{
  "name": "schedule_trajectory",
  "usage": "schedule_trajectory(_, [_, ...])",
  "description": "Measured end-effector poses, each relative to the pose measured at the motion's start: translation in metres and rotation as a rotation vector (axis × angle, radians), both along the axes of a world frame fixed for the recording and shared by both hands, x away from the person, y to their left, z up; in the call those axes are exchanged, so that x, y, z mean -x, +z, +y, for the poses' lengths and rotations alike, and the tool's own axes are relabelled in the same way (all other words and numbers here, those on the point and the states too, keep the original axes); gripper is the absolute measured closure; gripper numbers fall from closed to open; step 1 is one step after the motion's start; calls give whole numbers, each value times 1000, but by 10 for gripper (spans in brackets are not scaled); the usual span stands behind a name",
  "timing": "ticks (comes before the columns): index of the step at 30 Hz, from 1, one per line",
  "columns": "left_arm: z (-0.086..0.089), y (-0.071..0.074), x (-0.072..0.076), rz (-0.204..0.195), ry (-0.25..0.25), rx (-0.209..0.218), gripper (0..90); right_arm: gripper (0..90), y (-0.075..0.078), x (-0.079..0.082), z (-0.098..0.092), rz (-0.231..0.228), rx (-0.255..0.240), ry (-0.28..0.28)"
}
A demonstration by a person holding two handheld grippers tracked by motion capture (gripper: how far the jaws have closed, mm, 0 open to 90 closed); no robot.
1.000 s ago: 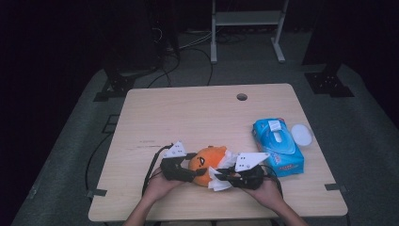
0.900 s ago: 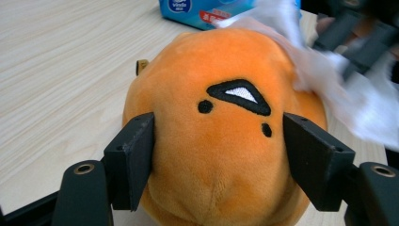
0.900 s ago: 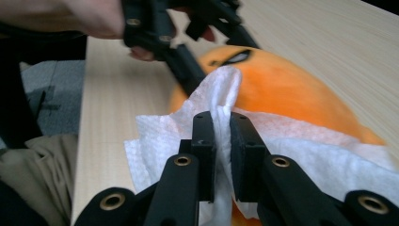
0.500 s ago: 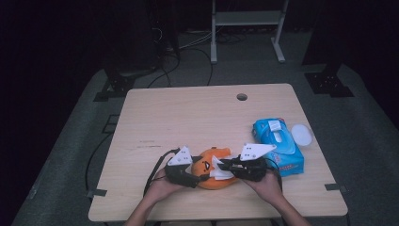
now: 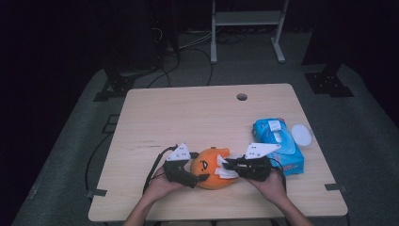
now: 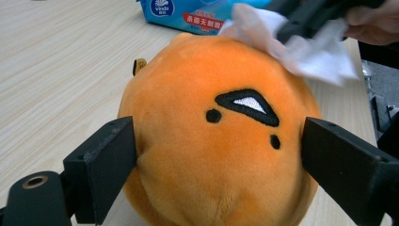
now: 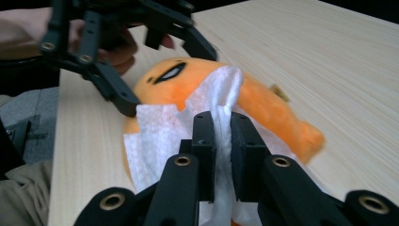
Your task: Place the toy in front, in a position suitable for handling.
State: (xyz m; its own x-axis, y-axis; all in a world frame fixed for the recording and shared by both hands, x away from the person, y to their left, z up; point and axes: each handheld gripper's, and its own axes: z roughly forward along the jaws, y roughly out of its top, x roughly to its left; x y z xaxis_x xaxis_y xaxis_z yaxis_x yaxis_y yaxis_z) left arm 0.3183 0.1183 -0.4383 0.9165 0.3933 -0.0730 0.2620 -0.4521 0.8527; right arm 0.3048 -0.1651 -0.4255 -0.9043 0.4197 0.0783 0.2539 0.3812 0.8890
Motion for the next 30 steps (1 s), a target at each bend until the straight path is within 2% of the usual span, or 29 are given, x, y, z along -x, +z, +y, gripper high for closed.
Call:
schedule_trajectory(3, [5,-1,0,-10,-23,-14,199,803,1,5,6,-21,12,20])
schedule_trajectory(5, [6,-2,0,-13,-27,-20,245,805,2,3,4,-16,1,19])
schedule_trajectory(9, [8,-4,0,-22,-45,-31,268,805,2,-3,-2,-4,1,-5])
schedule_trajectory(11, [9,-5,0,-22,-52,-28,270,805,0,-7,-8,7,10,-38])
schedule_trajectory(14, [9,-4,0,-15,-52,-29,245,805,0,-8,-9,13,6,-42])
schedule_trajectory(15, [8,-1,-3,22,-29,-16,184,805,1,-5,-5,1,11,-34])
schedule_trajectory(16, [8,-1,-3,22,-29,-16,154,805,1,-5,-5,1,11,-34])
schedule_trajectory(17, [9,0,-5,45,-9,11,107,804,1,0,1,-7,9,-18])
schedule_trajectory(18, [10,0,-6,56,-11,20,108,804,2,2,3,-9,12,-10])
schedule_trajectory(23, [10,-3,-3,30,-42,16,234,804,5,5,6,-16,1,14])
schedule_trajectory(26, [2,-4,2,-10,-76,4,266,805,9,2,4,-15,-31,4])
schedule_trajectory(30, [-4,-3,8,-52,-97,-20,279,805,9,2,10,-25,-32,9])
